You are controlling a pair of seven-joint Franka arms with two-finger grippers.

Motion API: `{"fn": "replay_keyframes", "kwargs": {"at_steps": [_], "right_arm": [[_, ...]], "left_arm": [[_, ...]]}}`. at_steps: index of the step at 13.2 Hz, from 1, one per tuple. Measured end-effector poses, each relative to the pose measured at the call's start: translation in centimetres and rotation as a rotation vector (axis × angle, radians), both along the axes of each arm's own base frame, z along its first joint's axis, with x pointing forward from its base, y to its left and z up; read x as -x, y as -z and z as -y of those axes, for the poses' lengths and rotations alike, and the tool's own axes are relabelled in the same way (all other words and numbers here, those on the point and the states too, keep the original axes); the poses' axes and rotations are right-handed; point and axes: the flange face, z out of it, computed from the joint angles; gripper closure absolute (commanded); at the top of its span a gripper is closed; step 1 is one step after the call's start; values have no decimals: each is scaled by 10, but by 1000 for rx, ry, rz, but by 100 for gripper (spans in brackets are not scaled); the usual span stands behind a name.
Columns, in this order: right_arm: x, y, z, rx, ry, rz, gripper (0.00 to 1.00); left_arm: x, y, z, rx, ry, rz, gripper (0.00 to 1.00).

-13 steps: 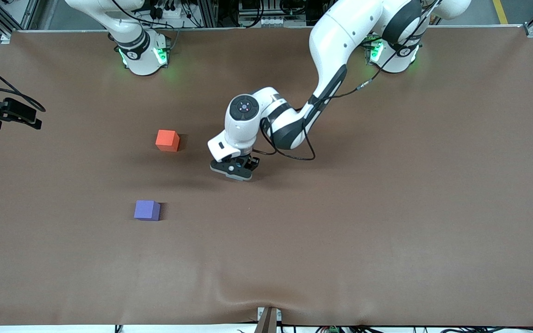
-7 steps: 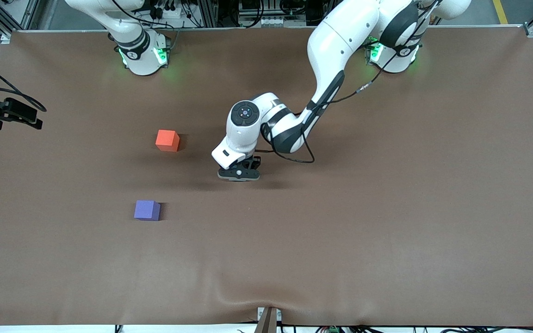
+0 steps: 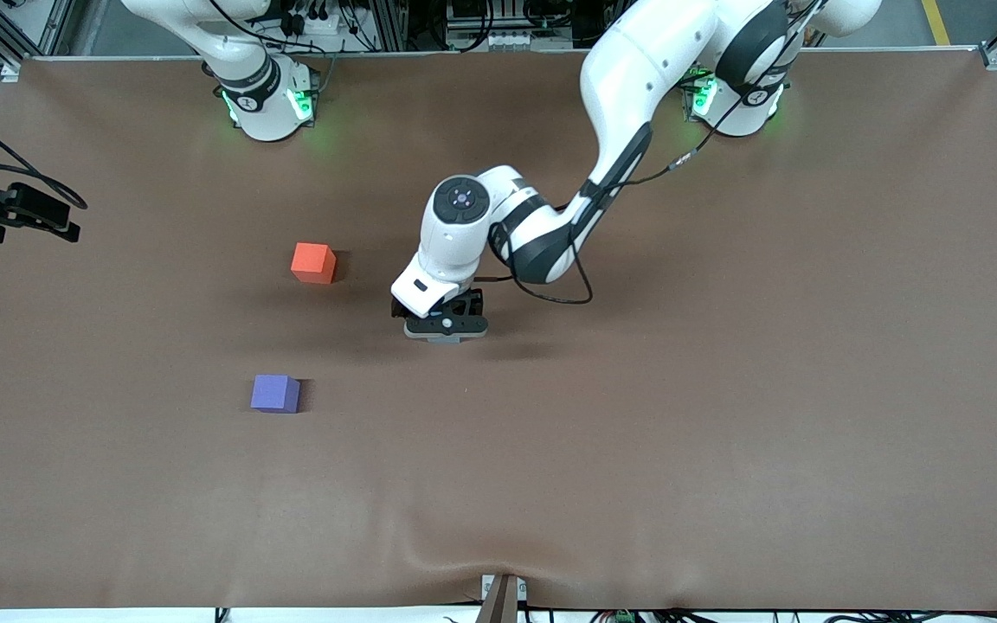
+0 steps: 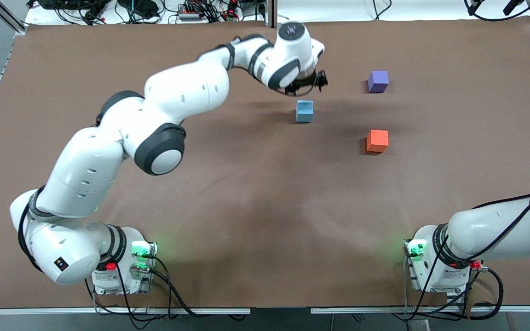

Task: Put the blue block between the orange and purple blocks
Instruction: 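Release the blue cube with the left gripper while the right gripper reaches out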

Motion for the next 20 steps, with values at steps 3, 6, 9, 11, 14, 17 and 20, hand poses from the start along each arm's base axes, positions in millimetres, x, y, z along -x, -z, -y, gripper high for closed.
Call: {"fn": "replay_keyframes", "kwargs": {"at_steps": [3,6,9,11,14,17,20], "right_arm": [[0,-1,-3,-3,-5,3,0],[-2,0,-22,-30,-34,3,0],[-3,4,-77,-35,-132,-2,0],[-1,12,-126,-34,-216,-19,0],[2,32,-183,-28,-308,-54,0],[9,32,-209,-26,-355,-53,0],[11,31,-214,-27,-366,-51,0]], "left_arm": [[-58,-101,-81,-46,-89,-14,0],[-100,-197,-198,-114,-125,-37,0],[-116,-253,-302,-177,-104,-74,0],[-120,-275,-366,-215,-50,-106,0],[-121,-298,-452,-245,8,-146,0],[-115,-314,-530,-256,50,-151,0],[-95,-324,-582,-262,51,-159,0]]}}
